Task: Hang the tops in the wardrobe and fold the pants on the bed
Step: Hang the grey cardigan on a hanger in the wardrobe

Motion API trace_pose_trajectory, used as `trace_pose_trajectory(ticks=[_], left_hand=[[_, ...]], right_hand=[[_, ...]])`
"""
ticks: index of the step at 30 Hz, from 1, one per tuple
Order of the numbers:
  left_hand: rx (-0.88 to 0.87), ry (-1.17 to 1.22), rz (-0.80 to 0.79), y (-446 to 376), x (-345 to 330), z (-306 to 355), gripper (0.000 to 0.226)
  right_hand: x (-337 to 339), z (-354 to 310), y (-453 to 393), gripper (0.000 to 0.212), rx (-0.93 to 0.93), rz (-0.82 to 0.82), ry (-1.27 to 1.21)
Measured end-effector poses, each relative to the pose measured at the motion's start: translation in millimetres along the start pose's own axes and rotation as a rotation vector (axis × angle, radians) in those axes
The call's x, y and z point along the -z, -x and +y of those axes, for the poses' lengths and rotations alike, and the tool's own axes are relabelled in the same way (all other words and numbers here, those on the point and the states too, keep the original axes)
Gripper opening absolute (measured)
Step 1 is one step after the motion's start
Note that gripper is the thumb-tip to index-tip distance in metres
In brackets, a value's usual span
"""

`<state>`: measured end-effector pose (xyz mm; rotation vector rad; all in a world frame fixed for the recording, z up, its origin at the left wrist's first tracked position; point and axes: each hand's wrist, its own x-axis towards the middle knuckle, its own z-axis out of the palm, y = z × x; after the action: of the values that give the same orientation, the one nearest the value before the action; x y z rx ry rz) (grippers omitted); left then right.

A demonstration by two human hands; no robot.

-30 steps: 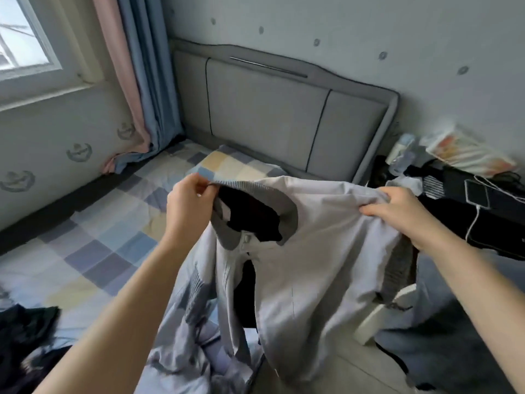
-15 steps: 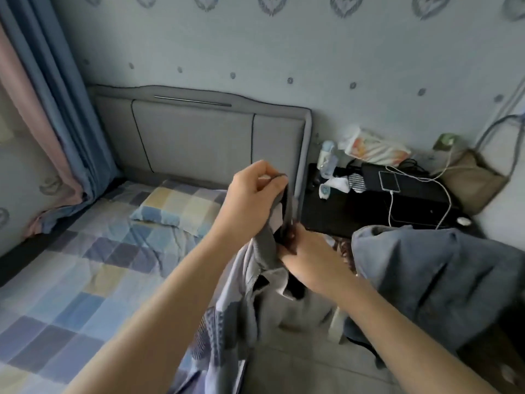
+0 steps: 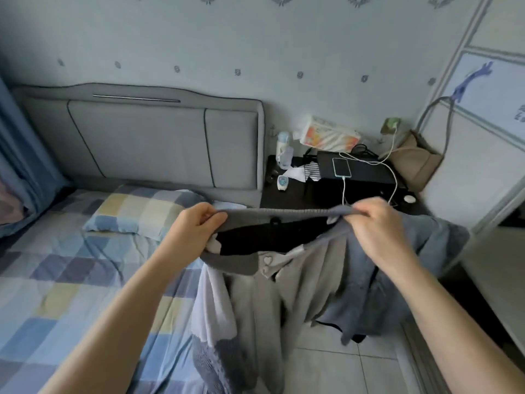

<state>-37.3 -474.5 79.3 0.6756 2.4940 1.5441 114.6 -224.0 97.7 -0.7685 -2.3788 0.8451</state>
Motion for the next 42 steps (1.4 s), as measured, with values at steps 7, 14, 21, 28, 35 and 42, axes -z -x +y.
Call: trace_pose_trajectory(ticks=[7,14,21,28,35,42], left_hand=[[-0.059,-0.521,-0.169,8.9,-79.7,-7.1,0.031],[0.134,-0.462,-0.222,10.0,-130.4,-12.2,0.033],[0.709,0.658,-0.772,25.7,-211.4,42.9,0.017],[0.679,0.897,-1.047,21.7,-282.5,102.0,0.024],[0.730,0.685,-0.995,18.4,-359.5,156.1,0.019],[0.569,0.635,-0.936,-2.8,-425.8,210.2,0.028]], right_hand=[[25.8,-13.9,11.5,0.028,0.005,-0.082,-0.255],[63.8,19.1,31.4,0.036,0.070,-0.040,-0.232],[115.5,120.0,30.0,0.034,0.031,0.199,0.033],[181.2,259.2,58.2,0.041,-0.290,0.262,0.282],[231.4,308.1,86.6,0.016,-0.824,0.354,-0.565],[273.2,320.8,81.8,0.019,-0.733,0.507,-0.565]])
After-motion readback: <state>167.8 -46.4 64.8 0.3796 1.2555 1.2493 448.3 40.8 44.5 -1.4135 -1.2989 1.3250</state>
